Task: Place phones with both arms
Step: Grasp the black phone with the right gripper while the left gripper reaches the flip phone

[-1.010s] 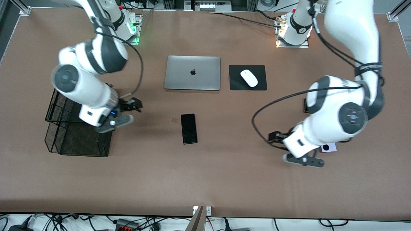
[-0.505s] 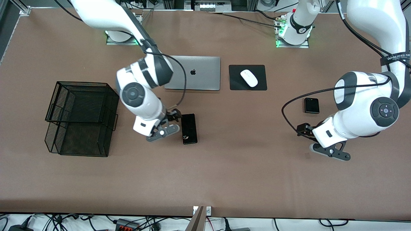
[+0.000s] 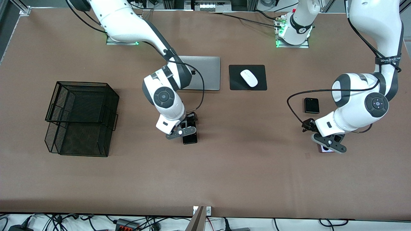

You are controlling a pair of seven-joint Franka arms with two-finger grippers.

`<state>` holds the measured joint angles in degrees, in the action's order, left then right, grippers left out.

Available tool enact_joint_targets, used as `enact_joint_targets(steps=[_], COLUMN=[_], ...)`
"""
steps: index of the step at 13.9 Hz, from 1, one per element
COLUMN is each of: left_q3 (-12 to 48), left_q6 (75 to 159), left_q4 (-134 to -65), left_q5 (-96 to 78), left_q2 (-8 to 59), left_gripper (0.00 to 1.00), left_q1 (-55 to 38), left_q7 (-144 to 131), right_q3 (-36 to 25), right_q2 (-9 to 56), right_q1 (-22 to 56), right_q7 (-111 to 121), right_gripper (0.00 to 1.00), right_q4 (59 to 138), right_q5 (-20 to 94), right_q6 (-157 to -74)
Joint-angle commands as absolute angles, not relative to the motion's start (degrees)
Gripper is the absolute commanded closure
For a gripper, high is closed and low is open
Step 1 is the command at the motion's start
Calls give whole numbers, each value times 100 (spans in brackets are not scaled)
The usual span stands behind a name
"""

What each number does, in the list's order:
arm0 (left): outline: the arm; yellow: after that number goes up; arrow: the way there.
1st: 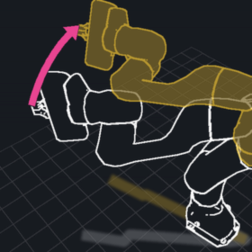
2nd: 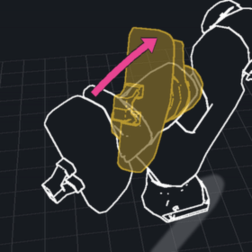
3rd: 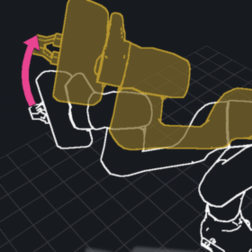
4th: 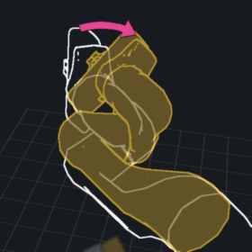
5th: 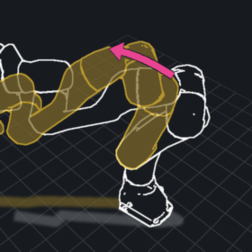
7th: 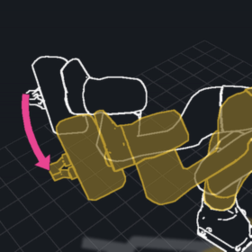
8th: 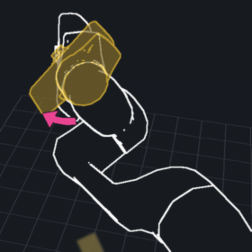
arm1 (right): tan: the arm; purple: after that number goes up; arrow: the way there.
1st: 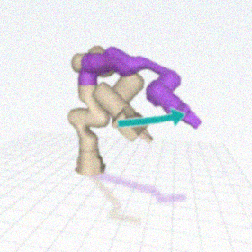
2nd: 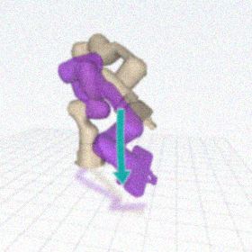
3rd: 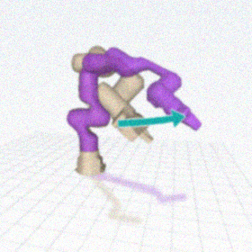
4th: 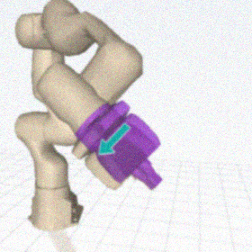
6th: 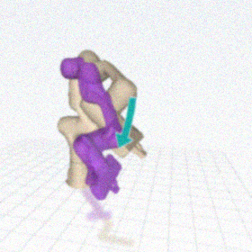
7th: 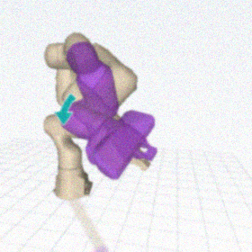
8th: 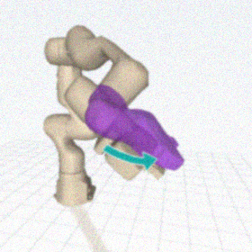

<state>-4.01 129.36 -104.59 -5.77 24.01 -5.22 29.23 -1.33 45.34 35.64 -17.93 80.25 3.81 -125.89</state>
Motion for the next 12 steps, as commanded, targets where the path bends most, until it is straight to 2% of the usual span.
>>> enact_joint_targets(steps=[1, 3, 6, 12], left_q3=[-255, -168, 35, 0], left_q6=[13367, 13473, 14166, 14098], left_q4=[-11143, -11319, -11899, -12479], left_q5=[-580, -580, -580, -615], left_q2=[2065, 2065, 2057, 1741], left_gripper=[0, 0, 0, 0], left_q1=[-107, 87, 395, 615], left_q7=[3663, 3910, 4140, 3243], right_q3=[-202, -211, -211, -211], right_q2=[4851, 4991, 5185, 5256], right_q1=[3691, 3779, 3823, 3814], right_q7=[-2126, -2267, -2355, -2355], right_gripper=[0, 0, 0, 0], right_q4=[7796, 7682, 7506, 7506], right_q5=[281, 281, 246, -61], right_q6=[-12682, -12779, -12788, -12814])
